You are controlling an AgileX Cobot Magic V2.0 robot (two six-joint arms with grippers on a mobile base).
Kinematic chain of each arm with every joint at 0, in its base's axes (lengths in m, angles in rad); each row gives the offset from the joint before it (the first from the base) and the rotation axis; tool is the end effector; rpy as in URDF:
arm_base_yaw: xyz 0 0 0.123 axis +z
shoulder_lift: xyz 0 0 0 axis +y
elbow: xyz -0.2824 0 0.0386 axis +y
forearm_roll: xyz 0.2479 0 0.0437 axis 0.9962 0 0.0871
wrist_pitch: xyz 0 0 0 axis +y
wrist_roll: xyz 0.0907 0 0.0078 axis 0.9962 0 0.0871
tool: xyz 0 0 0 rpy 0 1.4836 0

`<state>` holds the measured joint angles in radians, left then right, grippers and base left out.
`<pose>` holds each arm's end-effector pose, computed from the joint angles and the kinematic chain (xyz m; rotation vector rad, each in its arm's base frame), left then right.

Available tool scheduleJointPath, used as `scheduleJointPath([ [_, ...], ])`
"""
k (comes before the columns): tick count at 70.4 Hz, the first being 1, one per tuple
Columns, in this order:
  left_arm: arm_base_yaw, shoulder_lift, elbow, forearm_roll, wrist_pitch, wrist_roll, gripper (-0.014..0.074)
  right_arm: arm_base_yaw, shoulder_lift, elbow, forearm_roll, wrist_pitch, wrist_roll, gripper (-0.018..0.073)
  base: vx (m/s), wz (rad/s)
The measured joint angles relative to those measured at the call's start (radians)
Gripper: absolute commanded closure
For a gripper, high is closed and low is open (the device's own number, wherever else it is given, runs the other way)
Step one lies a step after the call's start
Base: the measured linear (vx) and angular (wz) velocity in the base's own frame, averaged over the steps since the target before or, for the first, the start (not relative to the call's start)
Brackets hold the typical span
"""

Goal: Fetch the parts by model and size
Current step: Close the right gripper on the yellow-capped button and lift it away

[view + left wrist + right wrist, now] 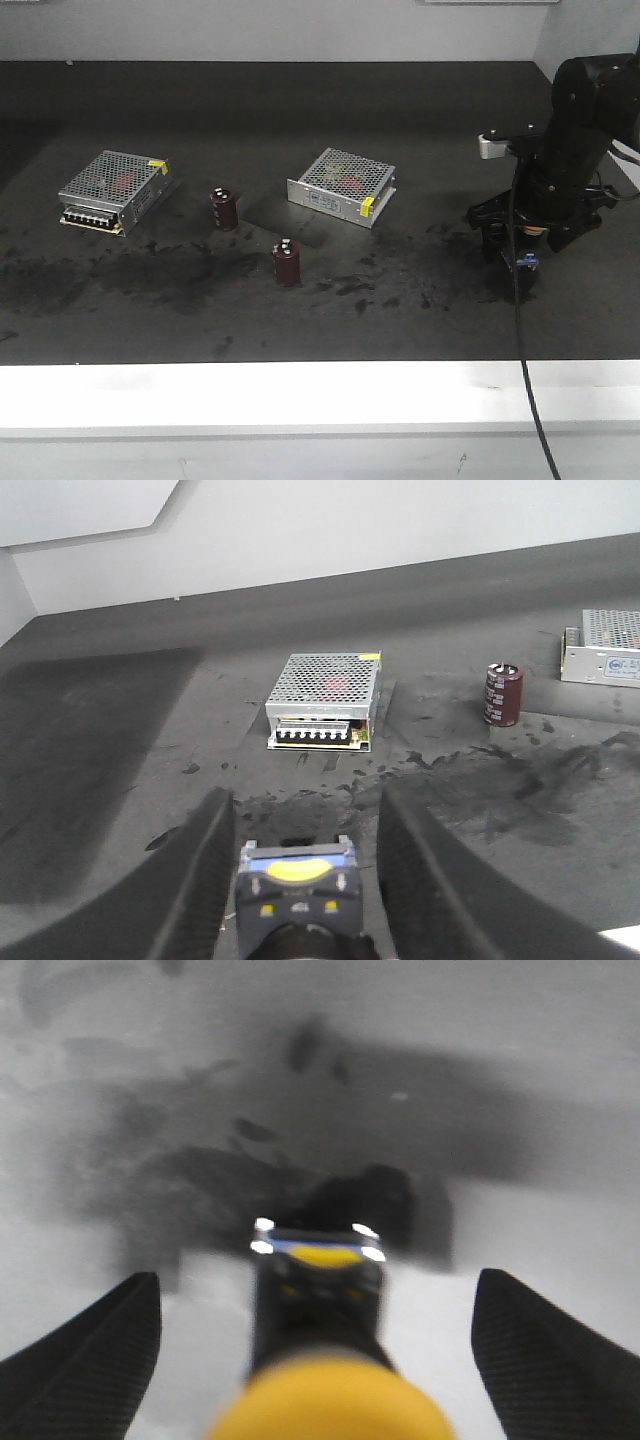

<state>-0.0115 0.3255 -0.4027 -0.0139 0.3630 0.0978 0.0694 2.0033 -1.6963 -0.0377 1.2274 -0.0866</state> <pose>0.0778 -0.0013 0.2945 0.0887 1.7674 0.0487 0.4133 0.0255 0.2397 -0.2509 3.0074 -0.0564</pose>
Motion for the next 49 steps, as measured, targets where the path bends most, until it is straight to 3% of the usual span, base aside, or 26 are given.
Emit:
scheduleJointPath([
  [8, 0.000, 0.000, 0.000, 0.000, 0.000, 0.000, 0.0601, 0.000, 0.000, -0.003, 0.000, -0.013, -0.001, 0.0037, 0.00, 0.00],
  [17, 0.000, 0.000, 0.000, 0.000, 0.000, 0.000, 0.0601, 0.000, 0.000, -0.004, 0.000, -0.021, -0.001, 0.0187, 0.00, 0.00],
  [31, 0.000, 0.000, 0.000, 0.000, 0.000, 0.000, 0.0601, 0.000, 0.000, -0.004, -0.003, -0.024, -0.001, 0.0578, 0.00, 0.00],
  [49, 0.000, 0.000, 0.000, 0.002, 0.000, 0.002, 0.0601, 0.000, -0.040, 0.031, -0.003, -0.063, -0.001, 0.0569, 0.00, 0.00],
])
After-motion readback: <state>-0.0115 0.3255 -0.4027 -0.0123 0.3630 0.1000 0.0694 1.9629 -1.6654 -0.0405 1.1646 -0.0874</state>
